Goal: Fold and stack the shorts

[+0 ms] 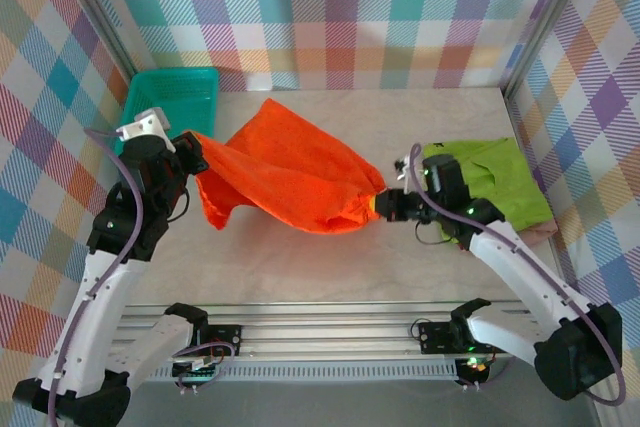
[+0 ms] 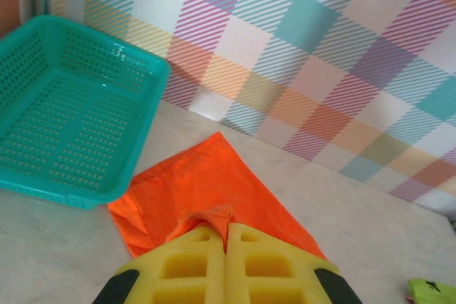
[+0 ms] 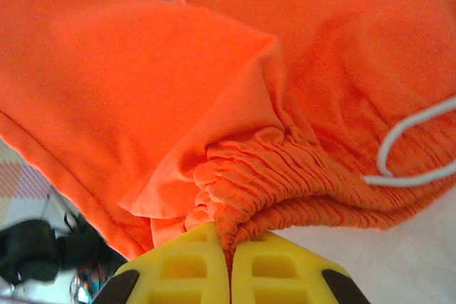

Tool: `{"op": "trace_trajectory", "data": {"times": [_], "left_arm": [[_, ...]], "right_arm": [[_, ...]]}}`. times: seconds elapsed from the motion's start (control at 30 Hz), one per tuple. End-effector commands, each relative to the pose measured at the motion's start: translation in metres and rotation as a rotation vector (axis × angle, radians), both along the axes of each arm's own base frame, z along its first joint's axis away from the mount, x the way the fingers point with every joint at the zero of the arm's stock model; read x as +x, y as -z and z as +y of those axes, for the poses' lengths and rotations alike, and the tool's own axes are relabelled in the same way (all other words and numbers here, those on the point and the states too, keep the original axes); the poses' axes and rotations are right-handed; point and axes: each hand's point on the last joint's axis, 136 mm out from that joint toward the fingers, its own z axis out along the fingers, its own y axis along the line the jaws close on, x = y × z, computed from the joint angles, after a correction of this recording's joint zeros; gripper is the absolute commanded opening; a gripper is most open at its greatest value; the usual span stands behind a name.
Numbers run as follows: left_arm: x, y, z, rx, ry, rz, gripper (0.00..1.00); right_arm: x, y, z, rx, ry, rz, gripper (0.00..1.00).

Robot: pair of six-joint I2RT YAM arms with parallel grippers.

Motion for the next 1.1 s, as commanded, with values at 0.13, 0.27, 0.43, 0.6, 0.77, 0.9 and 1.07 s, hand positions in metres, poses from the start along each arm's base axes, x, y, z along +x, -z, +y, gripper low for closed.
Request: {"op": "trace_trajectory", "data": {"times": [0.13,0.27,0.43,0.6,0.77,0.9,1.07], "left_arm": [[0.000,0.028,0.017,0.111,-0.080,0.095,0.00],[0.000,0.040,0.018,0.116,-0.084,0.116,0.00],[-0.005,0.053,0.018,0.100,-0.085,0.129,0.00],[-0.012,0.063,0.022,0.084,-0.102,0.138,0.00],[-0.018,0.076,0.026,0.063,-0.129,0.166,0.00],[-0.021,0.086,0.027,0.038,-0.142,0.188,0.00],[-0.026,0.090,0.030,0.029,-0.161,0.195,0.00]], "right_arm": [[-0.069,0.094,0.011,-0.088,-0.001,0.369,0.04],[-0.098,0.109,0.028,-0.131,-0.152,0.424,0.26],[-0.080,0.074,0.024,-0.185,-0.142,0.299,0.63],[-0.031,0.034,0.028,-0.109,0.008,0.209,0.93],[0.022,0.040,0.043,-0.127,0.070,0.247,0.94],[0.064,0.064,0.043,-0.142,0.136,0.304,0.95],[0.102,0.108,0.029,-0.170,0.200,0.404,0.95]]}}
